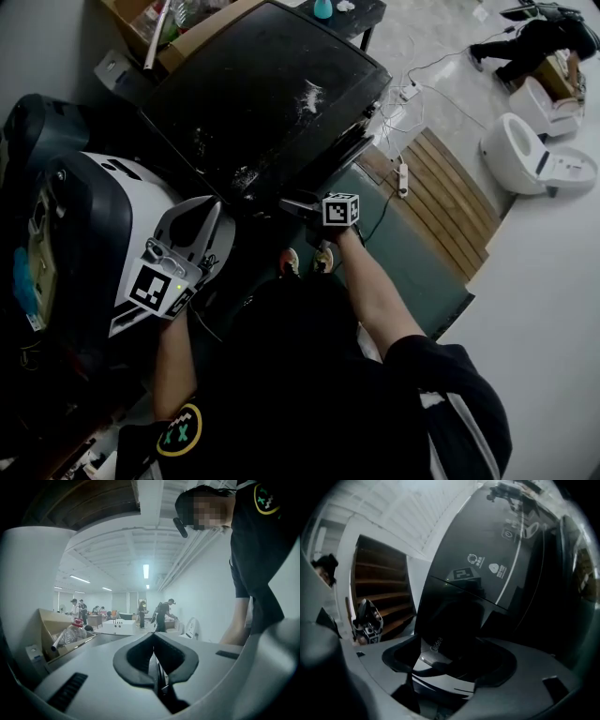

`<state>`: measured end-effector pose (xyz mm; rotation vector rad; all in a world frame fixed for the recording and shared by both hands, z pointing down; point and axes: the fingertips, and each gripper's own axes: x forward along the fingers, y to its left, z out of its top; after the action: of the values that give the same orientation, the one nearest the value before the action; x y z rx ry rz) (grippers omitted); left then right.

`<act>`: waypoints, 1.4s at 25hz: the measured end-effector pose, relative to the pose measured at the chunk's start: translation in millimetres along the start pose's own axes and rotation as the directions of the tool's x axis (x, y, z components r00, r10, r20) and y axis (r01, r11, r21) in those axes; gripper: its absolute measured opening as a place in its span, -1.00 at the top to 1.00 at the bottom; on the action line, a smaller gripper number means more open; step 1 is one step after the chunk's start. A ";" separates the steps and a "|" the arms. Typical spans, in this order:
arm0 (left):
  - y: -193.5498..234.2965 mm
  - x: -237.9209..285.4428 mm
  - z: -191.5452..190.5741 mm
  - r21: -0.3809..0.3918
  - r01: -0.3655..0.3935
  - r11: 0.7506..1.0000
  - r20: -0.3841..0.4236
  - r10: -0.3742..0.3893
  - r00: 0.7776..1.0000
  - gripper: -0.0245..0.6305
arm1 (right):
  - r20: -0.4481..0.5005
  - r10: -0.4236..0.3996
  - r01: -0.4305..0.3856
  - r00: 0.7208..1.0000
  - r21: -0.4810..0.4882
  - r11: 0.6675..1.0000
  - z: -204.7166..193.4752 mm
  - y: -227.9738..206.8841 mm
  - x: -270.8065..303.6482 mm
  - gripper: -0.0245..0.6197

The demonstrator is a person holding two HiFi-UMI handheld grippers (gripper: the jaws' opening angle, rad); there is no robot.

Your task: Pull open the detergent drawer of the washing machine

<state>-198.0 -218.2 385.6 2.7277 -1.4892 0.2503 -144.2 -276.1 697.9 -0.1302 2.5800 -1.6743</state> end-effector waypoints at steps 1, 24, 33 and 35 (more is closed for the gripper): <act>-2.2 1.6 -0.2 0.002 0.006 1.000 -0.005 -0.006 1.000 0.87 | 0.028 0.036 -0.038 0.999 0.063 0.997 -0.8 2.6 3.4 -0.25; -13.7 2.5 -15.8 -0.013 0.053 0.999 -0.085 -0.054 0.995 0.87 | 0.247 0.266 -0.311 0.932 0.161 0.937 -24.4 18.2 -30.2 0.03; -37.3 21.4 -9.2 -0.009 0.127 0.992 -0.061 -0.127 0.990 0.87 | 0.211 0.277 -0.309 0.937 0.137 0.941 -50.3 33.4 -89.6 0.09; -42.3 22.4 -8.7 -0.012 0.134 0.991 -0.062 -0.134 0.989 0.87 | 0.215 0.276 -0.310 0.937 0.141 0.940 -56.8 35.5 -103.4 0.10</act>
<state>-151.8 -213.0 400.0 2.7705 -1.2826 0.3218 -48.2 -199.3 689.3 0.0956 2.1766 -1.6709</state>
